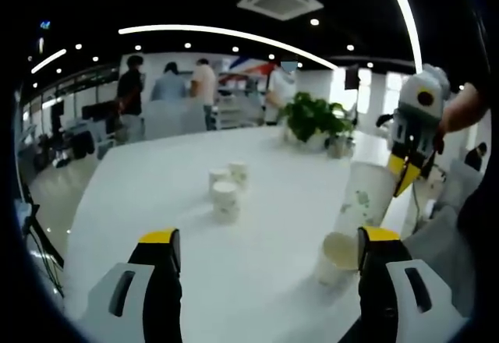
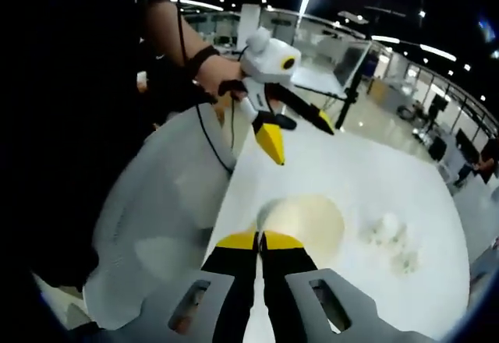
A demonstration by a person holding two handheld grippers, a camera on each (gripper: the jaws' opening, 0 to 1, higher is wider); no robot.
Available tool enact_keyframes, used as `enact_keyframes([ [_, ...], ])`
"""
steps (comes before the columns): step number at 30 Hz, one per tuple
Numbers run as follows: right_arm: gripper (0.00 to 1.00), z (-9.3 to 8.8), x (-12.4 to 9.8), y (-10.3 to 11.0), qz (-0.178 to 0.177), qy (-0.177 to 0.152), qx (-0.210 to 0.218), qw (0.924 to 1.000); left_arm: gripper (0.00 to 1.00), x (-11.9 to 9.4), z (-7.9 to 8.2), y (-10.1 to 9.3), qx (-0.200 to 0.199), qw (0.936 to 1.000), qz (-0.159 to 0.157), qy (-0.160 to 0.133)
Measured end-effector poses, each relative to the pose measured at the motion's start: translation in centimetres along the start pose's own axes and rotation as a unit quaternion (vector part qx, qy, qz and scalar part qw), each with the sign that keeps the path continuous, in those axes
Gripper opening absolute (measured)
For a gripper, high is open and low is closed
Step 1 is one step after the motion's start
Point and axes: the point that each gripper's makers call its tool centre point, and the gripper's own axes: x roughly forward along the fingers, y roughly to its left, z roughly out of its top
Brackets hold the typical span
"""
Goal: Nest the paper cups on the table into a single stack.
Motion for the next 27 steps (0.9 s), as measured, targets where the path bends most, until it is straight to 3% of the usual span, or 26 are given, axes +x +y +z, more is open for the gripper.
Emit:
enact_keyframes([
  [4, 0.0, -0.7, 0.4, 0.0, 0.002, 0.023, -0.014, 0.9996, 0.94, 0.0, -0.4, 0.0, -0.003, 1.0, 0.0, 0.003],
  [27, 0.0, -2.6, 2.8, 0.5, 0.037, 0.077, -0.042, 0.9955, 0.94, -0.7, -1.4, 1.0, -0.02, 0.9997, 0.014, 0.001],
])
